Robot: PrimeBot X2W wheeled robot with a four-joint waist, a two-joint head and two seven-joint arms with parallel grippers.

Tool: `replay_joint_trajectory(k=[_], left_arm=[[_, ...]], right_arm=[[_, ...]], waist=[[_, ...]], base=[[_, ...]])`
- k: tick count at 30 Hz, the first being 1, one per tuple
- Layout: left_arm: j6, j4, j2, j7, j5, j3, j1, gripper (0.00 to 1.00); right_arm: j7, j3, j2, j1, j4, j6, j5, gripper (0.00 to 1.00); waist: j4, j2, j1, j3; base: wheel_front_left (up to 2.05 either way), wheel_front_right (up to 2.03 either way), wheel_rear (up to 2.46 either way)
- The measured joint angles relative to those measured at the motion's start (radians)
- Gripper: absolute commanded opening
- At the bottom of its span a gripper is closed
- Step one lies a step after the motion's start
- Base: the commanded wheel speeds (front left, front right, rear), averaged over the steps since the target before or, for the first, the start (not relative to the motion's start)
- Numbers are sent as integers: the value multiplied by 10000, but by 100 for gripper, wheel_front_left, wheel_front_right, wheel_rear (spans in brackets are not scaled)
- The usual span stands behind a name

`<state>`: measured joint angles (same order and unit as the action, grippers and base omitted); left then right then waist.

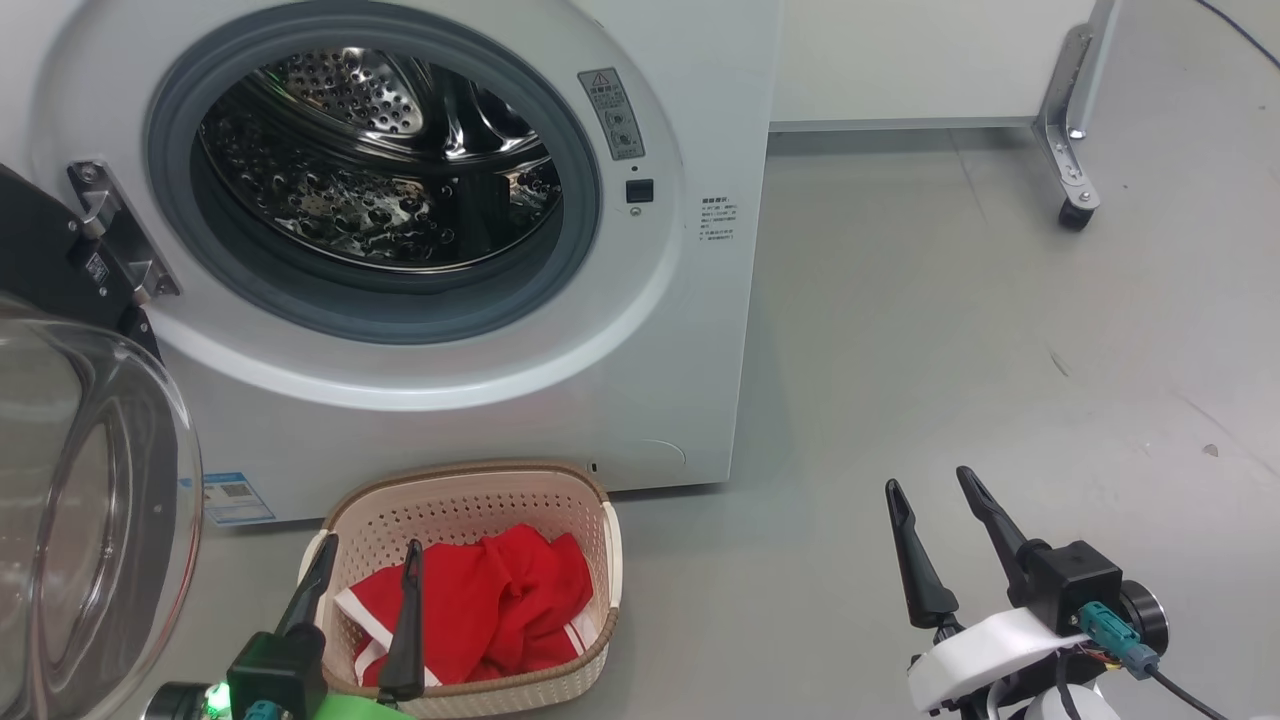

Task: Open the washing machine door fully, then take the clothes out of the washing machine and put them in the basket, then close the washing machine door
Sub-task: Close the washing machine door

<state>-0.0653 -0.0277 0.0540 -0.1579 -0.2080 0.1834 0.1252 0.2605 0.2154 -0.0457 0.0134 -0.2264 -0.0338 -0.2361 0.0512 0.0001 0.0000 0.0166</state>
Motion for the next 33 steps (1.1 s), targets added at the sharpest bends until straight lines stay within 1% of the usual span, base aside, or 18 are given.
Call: replay_joint_trajectory(k=[16,33], left_arm=[[0,288,15,84,0,67,74,100],[-2,408,44,161,0,73,180,100]], right_arm=[[0,-2,2,17,2,-2,0,100],[0,-17,4,17,4,-2,0,100]], waist=[[9,0,0,-76],[45,0,0,-123]], base=[[-78,78,0],[-15,15,0]])
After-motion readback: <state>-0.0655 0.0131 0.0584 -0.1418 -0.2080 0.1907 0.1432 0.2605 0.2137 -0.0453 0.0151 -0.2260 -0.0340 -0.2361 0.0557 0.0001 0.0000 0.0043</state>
